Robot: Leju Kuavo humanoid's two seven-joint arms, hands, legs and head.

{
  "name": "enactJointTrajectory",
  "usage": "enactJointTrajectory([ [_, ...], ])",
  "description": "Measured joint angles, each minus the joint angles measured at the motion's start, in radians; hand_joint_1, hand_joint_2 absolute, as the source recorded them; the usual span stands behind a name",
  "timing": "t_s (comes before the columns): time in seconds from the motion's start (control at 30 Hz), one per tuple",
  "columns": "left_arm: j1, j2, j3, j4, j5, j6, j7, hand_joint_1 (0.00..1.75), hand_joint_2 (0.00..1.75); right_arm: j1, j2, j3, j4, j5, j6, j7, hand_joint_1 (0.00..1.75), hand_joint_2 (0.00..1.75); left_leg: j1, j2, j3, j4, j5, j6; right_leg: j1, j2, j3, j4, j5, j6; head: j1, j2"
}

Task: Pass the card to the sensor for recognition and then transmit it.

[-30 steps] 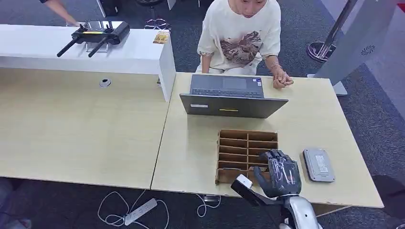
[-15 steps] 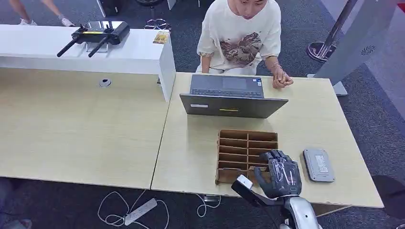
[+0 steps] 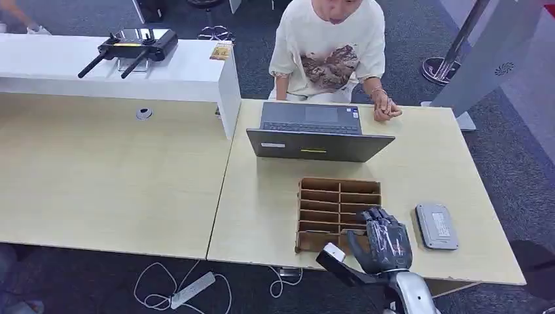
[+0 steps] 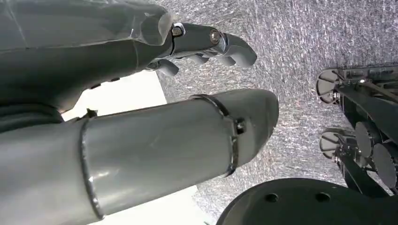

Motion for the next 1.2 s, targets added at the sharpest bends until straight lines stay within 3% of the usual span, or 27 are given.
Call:
enactJointTrajectory([
  [0.1, 0.0, 0.0, -0.001, 0.0, 0.0, -0.002, 0.0, 0.0, 0.0, 0.001, -0.004, 0.0, 0.003, -0.001, 0.0, -0.002, 0.96, 1.75, 0.0, 0.0, 0.0, 0.0, 0.0, 0.0, 0.0, 0.0, 0.0, 0.0, 0.0, 0.0, 0.0, 0.0],
  [0.63, 0.001, 0.003, -0.002, 0.0, 0.009, -0.004, 0.0, 0.0, 0.0, 0.008, -0.02, 0.002, 0.018, -0.016, -0.002, -0.011, 0.93, 1.75, 0.0, 0.0, 0.0, 0.0, 0.0, 0.0, 0.0, 0.0, 0.0, 0.0, 0.0, 0.0, 0.0, 0.0],
  [1.2, 0.001, 0.004, -0.003, 0.0, 0.017, -0.005, -0.004, 0.0, 0.0, -0.008, -0.034, 0.02, 0.037, -0.008, -0.012, -0.004, 1.17, 1.75, 0.0, 0.0, 0.0, 0.0, 0.0, 0.0, 0.0, 0.0, 0.0, 0.0, 0.0, 0.0, 0.0, 0.0],
])
